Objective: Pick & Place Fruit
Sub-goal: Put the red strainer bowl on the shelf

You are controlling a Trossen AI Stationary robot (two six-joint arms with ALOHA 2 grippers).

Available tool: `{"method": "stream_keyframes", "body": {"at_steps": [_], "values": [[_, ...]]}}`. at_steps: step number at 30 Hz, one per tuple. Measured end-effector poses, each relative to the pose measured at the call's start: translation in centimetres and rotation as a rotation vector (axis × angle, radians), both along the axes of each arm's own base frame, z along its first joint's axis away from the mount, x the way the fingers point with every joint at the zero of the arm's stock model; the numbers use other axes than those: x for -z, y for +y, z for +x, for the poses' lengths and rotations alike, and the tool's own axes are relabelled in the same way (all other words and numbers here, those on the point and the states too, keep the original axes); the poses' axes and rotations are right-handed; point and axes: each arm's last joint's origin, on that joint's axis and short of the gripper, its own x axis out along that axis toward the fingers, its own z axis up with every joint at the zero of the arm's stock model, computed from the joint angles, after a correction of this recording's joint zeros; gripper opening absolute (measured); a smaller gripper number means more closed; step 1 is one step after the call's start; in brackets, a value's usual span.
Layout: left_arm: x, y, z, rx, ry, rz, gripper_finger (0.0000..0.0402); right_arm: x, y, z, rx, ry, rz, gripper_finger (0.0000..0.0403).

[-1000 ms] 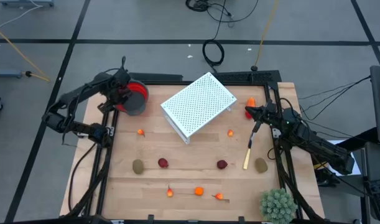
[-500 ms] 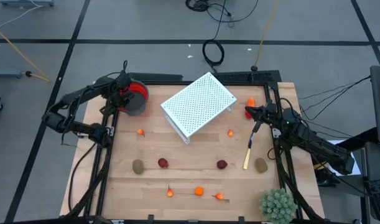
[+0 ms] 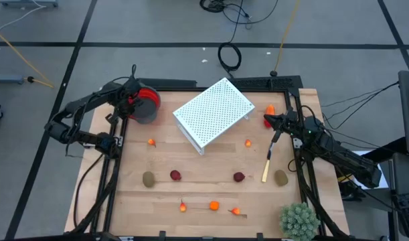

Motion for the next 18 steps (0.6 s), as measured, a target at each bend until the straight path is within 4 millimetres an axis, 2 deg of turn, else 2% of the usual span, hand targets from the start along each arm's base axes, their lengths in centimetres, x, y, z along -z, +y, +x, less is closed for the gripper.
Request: {"method": "stream_keyframes", "body": {"at_steps": [4,8,18], "values": [[-0.2,-0.1,0.0,0.013,-0.003,0.007,0.0038,0.0,0.0,0.0,0.0,0.0,0.0,0.0],[-0.8,-0.2,-0.2,0.031,-0.014,0.055,0.0012,0.0,0.0,0.0,0.0,0.0,0.0,0.0],[-4.2,-1.5,-0.9,0.021,-0.118,0.312,0.0005,0.0,0.0,0.0,0.0,0.0,0.0,0.0]]}}
